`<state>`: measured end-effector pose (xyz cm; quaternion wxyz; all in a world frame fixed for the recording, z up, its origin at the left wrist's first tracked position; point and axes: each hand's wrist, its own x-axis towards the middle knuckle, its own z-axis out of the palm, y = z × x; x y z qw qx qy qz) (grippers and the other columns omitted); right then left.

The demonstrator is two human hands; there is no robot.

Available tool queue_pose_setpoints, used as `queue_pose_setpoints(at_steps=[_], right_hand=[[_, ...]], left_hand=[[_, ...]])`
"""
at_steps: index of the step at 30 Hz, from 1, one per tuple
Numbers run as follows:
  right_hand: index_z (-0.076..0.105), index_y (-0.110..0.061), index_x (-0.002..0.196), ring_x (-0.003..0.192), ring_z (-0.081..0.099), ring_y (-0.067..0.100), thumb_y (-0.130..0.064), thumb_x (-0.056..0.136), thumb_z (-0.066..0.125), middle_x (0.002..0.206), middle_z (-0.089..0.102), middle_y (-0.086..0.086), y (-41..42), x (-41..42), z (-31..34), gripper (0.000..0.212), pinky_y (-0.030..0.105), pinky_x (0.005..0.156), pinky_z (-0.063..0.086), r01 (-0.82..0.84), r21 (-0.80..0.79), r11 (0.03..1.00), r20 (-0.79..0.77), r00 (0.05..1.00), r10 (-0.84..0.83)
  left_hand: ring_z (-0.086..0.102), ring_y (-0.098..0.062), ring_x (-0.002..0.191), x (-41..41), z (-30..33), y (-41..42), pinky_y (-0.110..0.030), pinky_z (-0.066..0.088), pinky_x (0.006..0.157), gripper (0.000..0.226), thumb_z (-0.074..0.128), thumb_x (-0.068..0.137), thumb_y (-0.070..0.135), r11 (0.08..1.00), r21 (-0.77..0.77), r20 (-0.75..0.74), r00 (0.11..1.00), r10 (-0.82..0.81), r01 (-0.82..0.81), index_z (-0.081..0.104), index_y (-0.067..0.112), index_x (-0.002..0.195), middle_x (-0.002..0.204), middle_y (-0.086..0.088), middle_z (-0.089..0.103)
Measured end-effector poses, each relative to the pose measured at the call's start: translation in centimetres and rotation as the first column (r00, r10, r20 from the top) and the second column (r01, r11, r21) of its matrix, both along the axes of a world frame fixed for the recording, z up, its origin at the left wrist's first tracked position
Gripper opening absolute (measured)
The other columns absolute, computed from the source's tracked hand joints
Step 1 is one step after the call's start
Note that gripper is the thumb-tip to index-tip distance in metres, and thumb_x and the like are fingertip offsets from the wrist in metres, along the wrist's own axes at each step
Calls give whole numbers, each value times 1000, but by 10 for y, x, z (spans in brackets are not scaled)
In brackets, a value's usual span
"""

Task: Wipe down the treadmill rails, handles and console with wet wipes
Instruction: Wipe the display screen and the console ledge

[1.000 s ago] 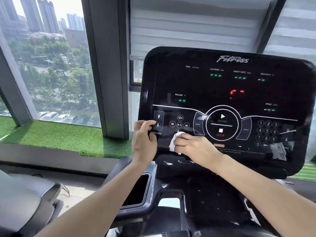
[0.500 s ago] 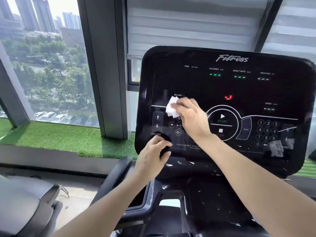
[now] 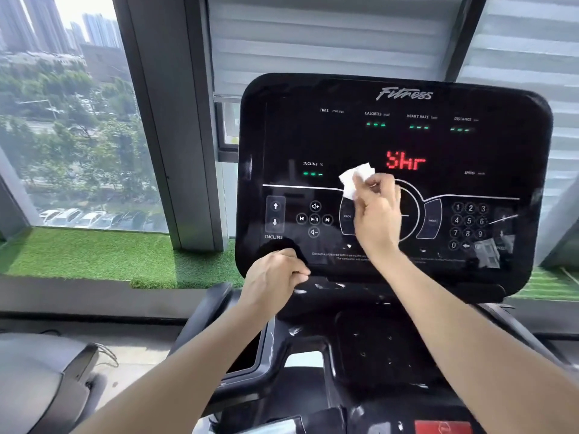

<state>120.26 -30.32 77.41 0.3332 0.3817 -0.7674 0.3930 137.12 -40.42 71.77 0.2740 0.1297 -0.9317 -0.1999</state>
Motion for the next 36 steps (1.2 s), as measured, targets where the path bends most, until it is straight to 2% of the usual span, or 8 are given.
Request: queue_pose_setpoints(at_steps=[5,9,14,19,22,27,30,36], right_hand=[[58,-14,125,95,42,21,4,73,65,110,40,0,-15,45,-41,56,33,47,52,-152,371,916,-219,944,245],[56,-15,129,100,40,8,-3,92,53,110,46,-9,15,1,-17,39,42,72,50,-80,122,989,8,997,80],[53,-9,134,102,40,29,4,92,48,114,45,12,29,-20,-8,45,28,82,40,214,-135,967,180,965,-189],[52,-8,133,97,36,26,10,78,58,116,36,4,-1,32,-45,58,37,53,52,-31,224,974,-97,994,54],[50,-16,136,102,38,21,9,81,56,117,38,0,18,20,-39,61,38,59,52,-77,331,941,-103,988,117],[61,-16,117,89,39,3,-20,99,47,98,40,-15,50,-29,-14,23,32,92,41,247,-98,964,178,957,-227],[58,-7,108,98,42,9,-17,100,43,101,43,-9,34,-15,-15,20,41,90,42,359,-224,906,293,911,-289],[49,-9,135,104,45,29,5,84,53,114,48,15,0,26,-15,52,41,57,52,-29,364,931,-186,977,103]], left_hand=[[64,-11,86,-2,10,1,-12,32,65,12,68,86,21,999,-41,78,997,27,-24,76,24,95,94,10,67],[63,-9,87,-2,14,-1,-13,33,63,11,68,86,23,999,-32,130,991,15,-11,76,25,94,93,11,66],[58,-2,80,-3,19,-2,-4,30,55,11,67,86,28,999,-52,175,984,20,-11,75,26,94,82,17,58],[60,-4,80,-5,26,-3,-6,32,61,10,69,85,28,999,-42,231,973,14,-5,75,27,93,90,14,67],[63,-7,89,-5,29,-3,-17,39,72,11,69,86,28,999,-32,255,967,18,-10,75,27,95,97,14,68],[62,-7,92,-7,29,-4,-17,34,71,12,67,87,27,998,-59,276,961,9,7,75,26,96,99,12,68],[62,-7,94,-9,31,-4,-16,33,70,12,68,86,25,996,-85,290,957,3,23,75,25,96,100,12,68],[63,-11,96,-14,40,-2,-24,45,81,12,68,86,21,992,-121,380,925,1,48,74,25,95,101,11,69]])
